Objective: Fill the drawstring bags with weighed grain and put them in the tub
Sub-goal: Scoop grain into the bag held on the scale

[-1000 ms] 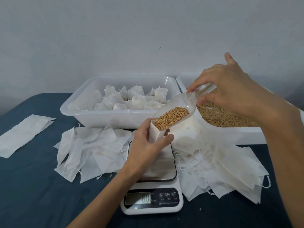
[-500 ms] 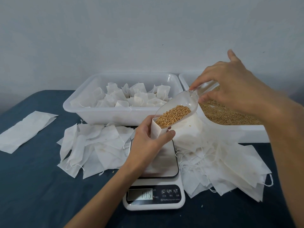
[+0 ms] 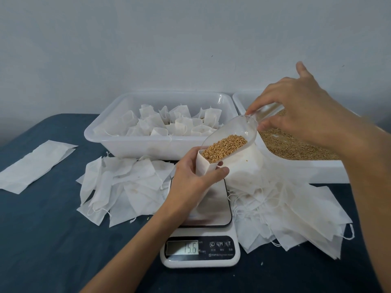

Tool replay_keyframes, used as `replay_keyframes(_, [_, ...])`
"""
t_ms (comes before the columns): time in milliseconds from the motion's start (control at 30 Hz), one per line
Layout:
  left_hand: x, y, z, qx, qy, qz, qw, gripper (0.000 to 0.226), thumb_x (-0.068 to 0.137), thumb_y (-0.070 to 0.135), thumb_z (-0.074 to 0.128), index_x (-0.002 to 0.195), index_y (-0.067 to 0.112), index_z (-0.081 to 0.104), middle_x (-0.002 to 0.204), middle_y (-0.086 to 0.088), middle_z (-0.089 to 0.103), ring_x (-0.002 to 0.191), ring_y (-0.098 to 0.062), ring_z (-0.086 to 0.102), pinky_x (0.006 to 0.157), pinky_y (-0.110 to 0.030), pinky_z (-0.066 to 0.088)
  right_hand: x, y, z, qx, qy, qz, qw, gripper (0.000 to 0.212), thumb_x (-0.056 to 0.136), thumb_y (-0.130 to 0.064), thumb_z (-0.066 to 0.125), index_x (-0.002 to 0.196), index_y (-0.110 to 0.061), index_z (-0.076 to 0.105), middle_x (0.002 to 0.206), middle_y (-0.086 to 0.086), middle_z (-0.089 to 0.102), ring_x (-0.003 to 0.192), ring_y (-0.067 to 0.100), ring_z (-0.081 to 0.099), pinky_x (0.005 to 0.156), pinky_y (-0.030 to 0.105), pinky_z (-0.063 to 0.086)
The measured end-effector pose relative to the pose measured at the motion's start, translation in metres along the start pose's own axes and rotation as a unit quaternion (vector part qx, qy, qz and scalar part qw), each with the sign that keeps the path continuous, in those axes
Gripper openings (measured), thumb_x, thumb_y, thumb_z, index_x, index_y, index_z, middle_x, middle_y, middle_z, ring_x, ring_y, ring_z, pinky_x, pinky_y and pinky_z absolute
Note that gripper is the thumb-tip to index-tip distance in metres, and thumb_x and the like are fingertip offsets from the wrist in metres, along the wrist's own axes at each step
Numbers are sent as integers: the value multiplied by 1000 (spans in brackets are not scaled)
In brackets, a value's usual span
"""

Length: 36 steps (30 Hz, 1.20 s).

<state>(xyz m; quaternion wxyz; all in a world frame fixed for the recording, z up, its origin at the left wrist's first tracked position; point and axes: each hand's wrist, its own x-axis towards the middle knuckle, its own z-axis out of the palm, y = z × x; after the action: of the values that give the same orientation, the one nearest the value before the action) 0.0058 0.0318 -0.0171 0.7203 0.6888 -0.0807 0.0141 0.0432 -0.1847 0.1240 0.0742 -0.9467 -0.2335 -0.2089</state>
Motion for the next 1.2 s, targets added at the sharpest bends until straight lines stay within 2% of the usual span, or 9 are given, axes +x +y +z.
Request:
replay_keyframes(233, [-1,4,-2,-40,-11,-14,999,46,79,12,85,121,12,68,107,-12,77,90,-15,70,76,-24,56,0,-1,0,-10,4,0,1000,32,76,-31,85,104,-40,74,104,-6,71,115,22,56,121,42,-10])
replay_keyframes(333, [-1,5,-2,-42,-13,-14,999,43,80,8,86,119,11,69,101,-6,77,87,-12,69,74,-22,55,-1,-1,-1,-12,5,0,1000,32,76,-31,85,105,-39,74,105,-6,71,116,22,55,121,43,-11])
replay_keyframes(467, [-1,5,-1,-46,-11,-16,999,47,75,18,83,119,11,68,101,-10,76,87,-13,69,75,-22,55,-1,-2,-2,-10,7,-5,1000,32,76,-30,85,106,-37,75,104,-6,71,116,22,56,122,45,-10])
replay_keyframes(567, [-1,5,-1,-48,-13,-19,999,42,82,5,86,120,10,68,100,-7,76,88,-14,68,74,-21,54,-1,-2,-1,-12,7,-5,1000,32,76,-31,84,106,-37,75,104,-7,71,116,22,56,122,44,-10])
replay_keyframes(667, [-1,5,-1,-47,-12,-22,999,37,86,1,80,120,10,68,100,-6,76,88,-14,69,75,-21,55,-1,-2,-2,-11,7,-3,1000,32,76,-31,84,106,-37,75,105,-6,71,116,22,56,122,44,-10])
replay_keyframes(1200, [-1,5,-1,-53,-14,-17,998,42,83,5,85,121,8,68,102,-10,76,90,-14,69,74,-19,53,-1,0,0,-6,10,-7,1000,32,76,-29,85,105,-38,75,104,-5,71,116,23,55,122,44,-10])
